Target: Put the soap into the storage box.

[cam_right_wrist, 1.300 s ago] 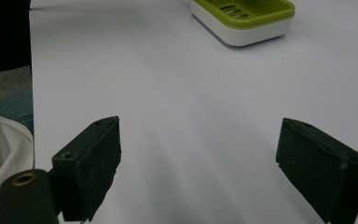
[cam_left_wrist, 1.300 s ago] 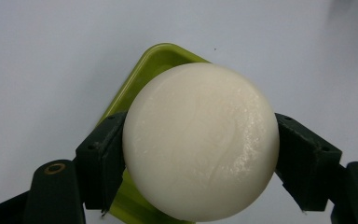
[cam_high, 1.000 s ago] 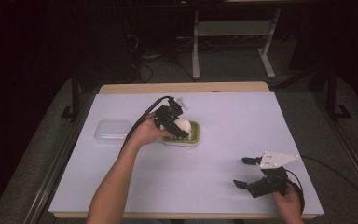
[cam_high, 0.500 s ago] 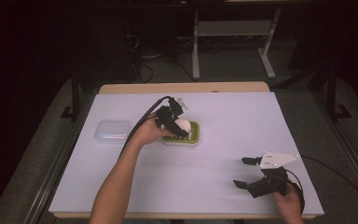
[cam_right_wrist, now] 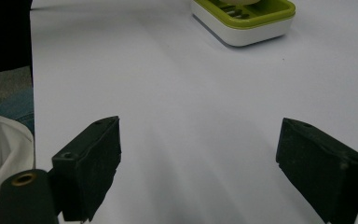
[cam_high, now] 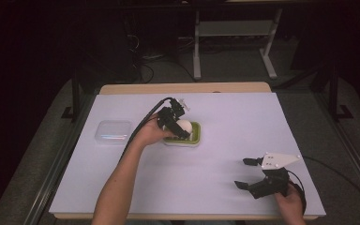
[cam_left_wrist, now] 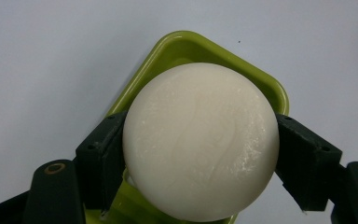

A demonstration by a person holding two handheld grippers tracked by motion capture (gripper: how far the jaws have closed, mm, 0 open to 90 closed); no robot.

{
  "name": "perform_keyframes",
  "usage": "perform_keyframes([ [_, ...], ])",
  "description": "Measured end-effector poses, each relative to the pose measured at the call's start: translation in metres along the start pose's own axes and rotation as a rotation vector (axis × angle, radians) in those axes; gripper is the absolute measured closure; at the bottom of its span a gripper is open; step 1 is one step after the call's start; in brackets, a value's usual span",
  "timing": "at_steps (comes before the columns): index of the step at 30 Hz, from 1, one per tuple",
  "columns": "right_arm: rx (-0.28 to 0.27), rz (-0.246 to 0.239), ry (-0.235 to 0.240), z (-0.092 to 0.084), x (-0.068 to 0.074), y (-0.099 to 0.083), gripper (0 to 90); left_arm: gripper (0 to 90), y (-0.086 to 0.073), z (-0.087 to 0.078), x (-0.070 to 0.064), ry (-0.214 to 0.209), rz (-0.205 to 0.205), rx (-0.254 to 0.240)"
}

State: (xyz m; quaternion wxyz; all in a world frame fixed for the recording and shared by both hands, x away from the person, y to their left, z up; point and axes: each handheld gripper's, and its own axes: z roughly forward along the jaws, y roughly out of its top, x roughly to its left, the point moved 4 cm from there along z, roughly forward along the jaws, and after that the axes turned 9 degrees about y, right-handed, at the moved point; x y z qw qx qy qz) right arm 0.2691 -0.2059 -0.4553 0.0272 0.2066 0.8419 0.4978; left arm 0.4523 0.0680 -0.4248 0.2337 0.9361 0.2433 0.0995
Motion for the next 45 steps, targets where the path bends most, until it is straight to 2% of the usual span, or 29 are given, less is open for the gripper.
perform_keyframes([
  [2, 0.000, 0.000, 0.002, 0.000, 0.000, 0.000, 13.1, 24.9, 0.000, 0.001, 0.000, 0.000, 0.006, 0.004],
  [12, 0.002, -0.001, 0.004, 0.001, 0.000, 0.000, 13.1, 24.9, -0.001, 0.007, 0.001, 0.005, -0.019, 0.003],
  [19, 0.006, -0.002, 0.007, 0.001, 0.000, 0.000, 13.1, 24.9, -0.002, 0.011, 0.002, 0.011, -0.006, 0.027],
  [45, 0.004, -0.004, 0.008, 0.002, 0.000, 0.000, 13.1, 24.7, -0.003, 0.013, 0.002, 0.017, -0.007, 0.043],
])
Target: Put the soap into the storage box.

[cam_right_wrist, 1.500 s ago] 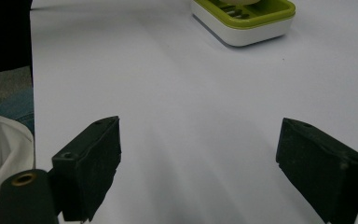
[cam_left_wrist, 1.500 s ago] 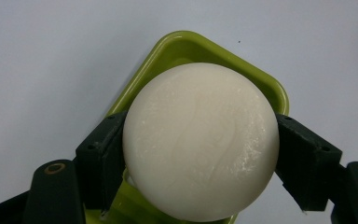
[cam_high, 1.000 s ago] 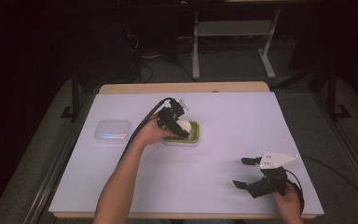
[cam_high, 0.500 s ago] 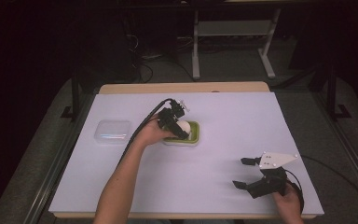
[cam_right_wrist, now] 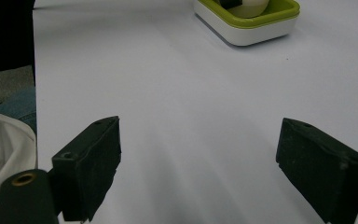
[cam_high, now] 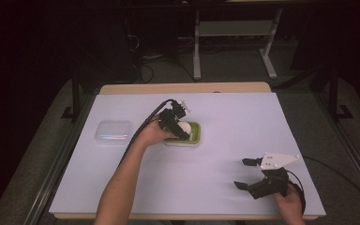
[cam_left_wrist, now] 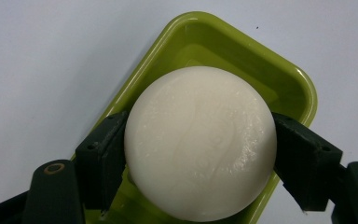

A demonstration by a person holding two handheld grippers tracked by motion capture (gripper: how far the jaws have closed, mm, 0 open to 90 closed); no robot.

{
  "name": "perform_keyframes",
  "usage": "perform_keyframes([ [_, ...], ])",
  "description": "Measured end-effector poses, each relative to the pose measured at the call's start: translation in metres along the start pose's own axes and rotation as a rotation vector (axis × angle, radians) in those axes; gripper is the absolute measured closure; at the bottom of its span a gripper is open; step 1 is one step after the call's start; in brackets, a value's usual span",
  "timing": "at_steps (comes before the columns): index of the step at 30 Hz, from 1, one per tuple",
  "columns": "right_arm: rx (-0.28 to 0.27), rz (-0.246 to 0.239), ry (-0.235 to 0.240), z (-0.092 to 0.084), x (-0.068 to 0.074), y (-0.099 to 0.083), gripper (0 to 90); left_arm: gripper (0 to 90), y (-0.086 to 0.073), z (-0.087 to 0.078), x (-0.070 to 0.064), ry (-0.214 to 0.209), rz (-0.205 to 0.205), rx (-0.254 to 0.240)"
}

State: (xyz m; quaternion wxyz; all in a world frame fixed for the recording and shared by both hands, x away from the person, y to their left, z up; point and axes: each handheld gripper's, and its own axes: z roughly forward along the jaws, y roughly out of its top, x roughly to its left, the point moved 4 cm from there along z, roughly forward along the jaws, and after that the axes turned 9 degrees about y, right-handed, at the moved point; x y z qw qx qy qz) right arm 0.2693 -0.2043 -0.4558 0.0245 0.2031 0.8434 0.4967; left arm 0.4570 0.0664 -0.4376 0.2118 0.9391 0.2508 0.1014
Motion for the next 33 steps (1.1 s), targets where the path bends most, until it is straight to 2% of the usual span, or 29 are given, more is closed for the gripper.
perform_keyframes([
  [9, 0.000, 0.000, -0.002, 0.000, 0.000, 0.000, 13.1, 24.6, -0.001, 0.002, 0.000, 0.001, -0.004, 0.004],
  [16, 0.000, 0.000, -0.002, 0.001, 0.000, 0.000, 13.1, 25.0, 0.000, -0.004, -0.001, 0.012, 0.009, -0.021],
  [19, 0.000, 0.001, -0.003, 0.000, 0.000, 0.000, 13.1, 26.6, 0.000, -0.010, 0.000, 0.009, 0.002, -0.039],
  [21, 0.001, 0.002, -0.002, 0.000, 0.000, 0.000, 13.1, 28.0, 0.000, -0.015, 0.000, 0.004, 0.011, -0.040],
  [30, 0.011, 0.006, -0.012, 0.002, -0.001, -0.001, 13.1, 24.7, -0.013, -0.032, -0.005, 0.012, 0.036, -0.073],
  [33, 0.013, 0.015, -0.013, 0.002, -0.002, -0.001, 13.1, 24.0, -0.017, -0.040, -0.006, 0.002, 0.043, -0.084],
])
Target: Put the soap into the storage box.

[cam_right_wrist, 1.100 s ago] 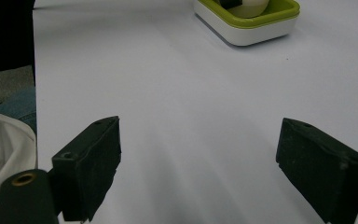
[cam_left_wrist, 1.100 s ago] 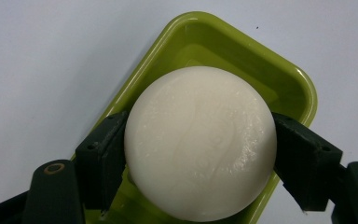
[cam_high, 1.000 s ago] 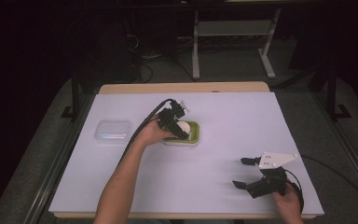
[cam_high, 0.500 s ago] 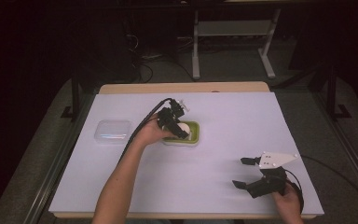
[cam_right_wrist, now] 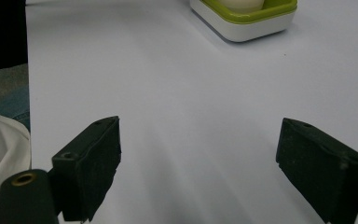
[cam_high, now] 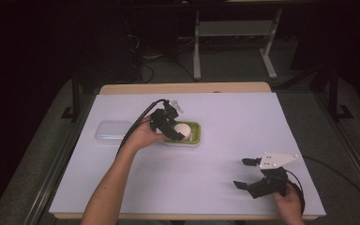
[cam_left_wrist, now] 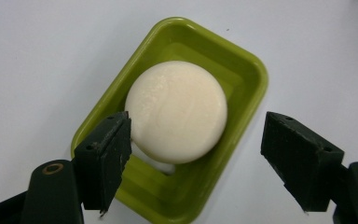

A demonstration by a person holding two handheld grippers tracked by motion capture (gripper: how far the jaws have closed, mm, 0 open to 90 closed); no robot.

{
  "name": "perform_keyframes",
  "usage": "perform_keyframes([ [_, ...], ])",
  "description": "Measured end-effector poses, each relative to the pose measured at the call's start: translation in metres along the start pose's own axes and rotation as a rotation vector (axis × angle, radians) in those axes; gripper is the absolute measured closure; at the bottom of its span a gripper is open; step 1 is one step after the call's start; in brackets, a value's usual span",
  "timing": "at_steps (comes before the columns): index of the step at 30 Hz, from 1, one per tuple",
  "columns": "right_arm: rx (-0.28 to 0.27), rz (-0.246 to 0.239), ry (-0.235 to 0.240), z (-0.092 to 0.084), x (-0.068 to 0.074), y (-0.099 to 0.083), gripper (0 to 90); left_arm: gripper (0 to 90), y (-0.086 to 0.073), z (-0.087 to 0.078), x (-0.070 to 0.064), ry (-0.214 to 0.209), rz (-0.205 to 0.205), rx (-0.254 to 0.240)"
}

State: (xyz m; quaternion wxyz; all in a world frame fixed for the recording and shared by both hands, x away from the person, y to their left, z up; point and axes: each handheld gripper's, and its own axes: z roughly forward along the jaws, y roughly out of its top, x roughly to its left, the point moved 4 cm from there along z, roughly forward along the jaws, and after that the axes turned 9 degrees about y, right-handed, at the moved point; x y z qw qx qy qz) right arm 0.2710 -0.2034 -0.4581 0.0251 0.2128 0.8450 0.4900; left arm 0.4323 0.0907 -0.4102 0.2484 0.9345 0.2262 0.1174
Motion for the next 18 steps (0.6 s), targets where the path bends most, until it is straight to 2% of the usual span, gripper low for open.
perform_keyframes([
  [6, 0.000, 0.005, -0.010, -0.001, -0.001, -0.001, 13.1, 23.6, -0.008, -0.008, -0.007, 0.007, 0.020, -0.008],
  [9, 0.000, 0.010, -0.015, -0.002, -0.002, -0.001, 13.1, 23.7, -0.012, -0.012, -0.010, 0.004, 0.009, -0.017],
  [14, 0.002, 0.015, -0.020, -0.002, -0.003, -0.002, 13.1, 23.7, -0.021, -0.020, -0.014, 0.011, 0.020, -0.028],
  [18, 0.005, 0.019, -0.024, -0.002, -0.004, -0.002, 13.1, 23.6, -0.032, -0.023, -0.016, 0.010, 0.002, -0.026],
])
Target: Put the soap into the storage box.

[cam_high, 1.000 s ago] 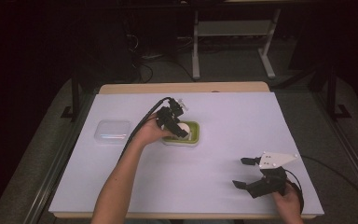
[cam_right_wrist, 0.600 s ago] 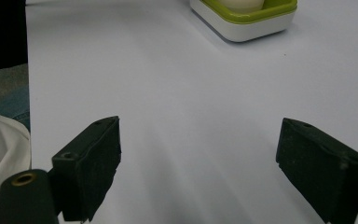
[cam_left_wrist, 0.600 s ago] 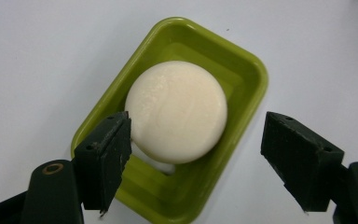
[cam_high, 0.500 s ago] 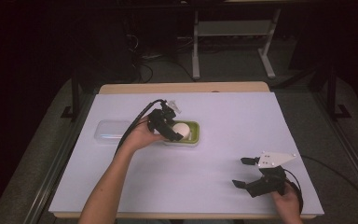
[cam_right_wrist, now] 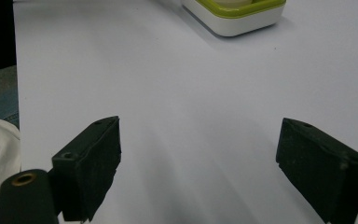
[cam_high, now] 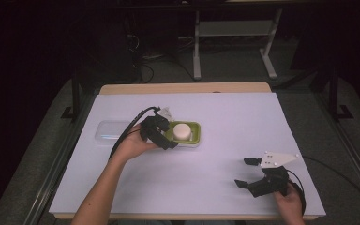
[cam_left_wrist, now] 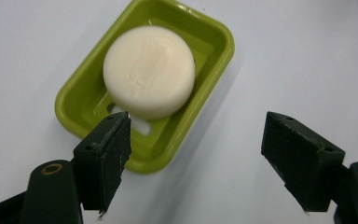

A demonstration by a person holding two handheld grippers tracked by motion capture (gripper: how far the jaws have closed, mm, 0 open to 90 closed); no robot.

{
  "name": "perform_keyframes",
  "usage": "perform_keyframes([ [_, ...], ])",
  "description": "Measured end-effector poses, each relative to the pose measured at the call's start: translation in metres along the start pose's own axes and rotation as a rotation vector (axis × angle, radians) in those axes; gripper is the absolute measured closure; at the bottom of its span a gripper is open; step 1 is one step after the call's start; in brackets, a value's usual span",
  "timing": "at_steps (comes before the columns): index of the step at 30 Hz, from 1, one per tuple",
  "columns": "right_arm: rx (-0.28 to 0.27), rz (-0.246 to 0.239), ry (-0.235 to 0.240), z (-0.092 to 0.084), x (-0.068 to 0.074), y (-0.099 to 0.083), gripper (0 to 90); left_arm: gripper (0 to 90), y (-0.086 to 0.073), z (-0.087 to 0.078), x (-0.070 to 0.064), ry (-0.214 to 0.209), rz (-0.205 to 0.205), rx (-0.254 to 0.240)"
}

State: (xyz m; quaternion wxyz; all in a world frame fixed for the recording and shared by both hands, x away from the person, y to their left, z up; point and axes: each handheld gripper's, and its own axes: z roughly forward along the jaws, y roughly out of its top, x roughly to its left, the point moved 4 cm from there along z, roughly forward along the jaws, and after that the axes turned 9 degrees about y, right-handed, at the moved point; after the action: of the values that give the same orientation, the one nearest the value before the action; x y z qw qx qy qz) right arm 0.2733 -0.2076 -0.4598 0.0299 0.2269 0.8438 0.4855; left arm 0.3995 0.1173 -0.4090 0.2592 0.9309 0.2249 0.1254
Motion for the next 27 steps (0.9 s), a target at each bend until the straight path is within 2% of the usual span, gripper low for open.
perform_keyframes([
  [11, 0.006, 0.010, -0.015, 0.000, -0.002, -0.001, 13.1, 23.8, -0.024, -0.019, -0.009, 0.025, -0.022, -0.024],
  [19, 0.010, 0.015, -0.027, 0.000, -0.002, -0.001, 13.1, 23.8, -0.038, -0.031, -0.016, 0.029, -0.007, -0.047],
  [21, 0.008, 0.018, -0.032, -0.001, -0.003, -0.002, 13.1, 23.6, -0.042, -0.034, -0.019, 0.025, -0.021, -0.048],
  [23, 0.011, 0.024, -0.036, -0.002, -0.003, -0.003, 13.1, 23.3, -0.046, -0.035, -0.020, 0.023, -0.014, -0.051],
  [25, 0.010, 0.027, -0.040, -0.003, -0.003, -0.003, 13.1, 23.2, -0.051, -0.036, -0.023, 0.021, -0.032, -0.051],
  [27, 0.008, 0.026, -0.042, -0.003, -0.003, -0.003, 13.1, 23.2, -0.055, -0.038, -0.026, 0.024, -0.024, -0.053],
])
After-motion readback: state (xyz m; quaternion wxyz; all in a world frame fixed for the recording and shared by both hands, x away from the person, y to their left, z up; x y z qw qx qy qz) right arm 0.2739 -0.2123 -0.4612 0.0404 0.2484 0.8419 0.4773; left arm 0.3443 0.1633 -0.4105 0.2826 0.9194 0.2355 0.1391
